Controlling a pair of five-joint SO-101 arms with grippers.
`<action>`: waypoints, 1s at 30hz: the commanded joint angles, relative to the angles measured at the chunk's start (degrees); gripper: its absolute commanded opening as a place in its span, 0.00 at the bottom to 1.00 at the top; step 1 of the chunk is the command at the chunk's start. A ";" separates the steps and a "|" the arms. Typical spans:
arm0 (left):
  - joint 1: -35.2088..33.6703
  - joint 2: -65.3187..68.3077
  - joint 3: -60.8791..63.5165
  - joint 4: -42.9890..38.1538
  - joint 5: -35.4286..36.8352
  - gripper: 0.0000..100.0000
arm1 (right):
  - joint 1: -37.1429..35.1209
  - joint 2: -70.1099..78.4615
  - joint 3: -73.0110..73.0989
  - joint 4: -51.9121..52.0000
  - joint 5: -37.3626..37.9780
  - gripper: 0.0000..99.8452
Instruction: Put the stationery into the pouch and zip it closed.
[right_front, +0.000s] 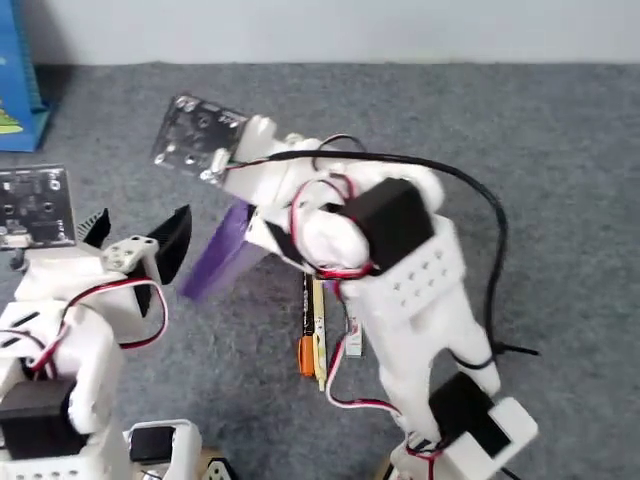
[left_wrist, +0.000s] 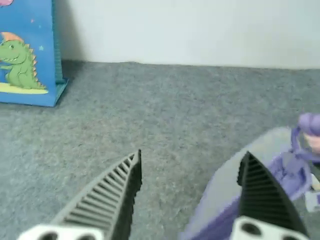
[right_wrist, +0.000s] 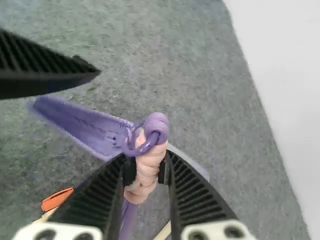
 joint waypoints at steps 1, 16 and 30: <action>-4.92 0.09 -0.31 -1.32 0.35 0.30 | -1.45 1.71 -0.26 0.48 3.25 0.01; -19.43 0.09 6.64 -1.93 -0.97 0.30 | 5.67 2.68 -0.62 -9.01 10.11 0.01; -19.43 0.00 6.46 3.25 -0.97 0.30 | 21.67 8.22 -0.35 -41.71 4.31 0.01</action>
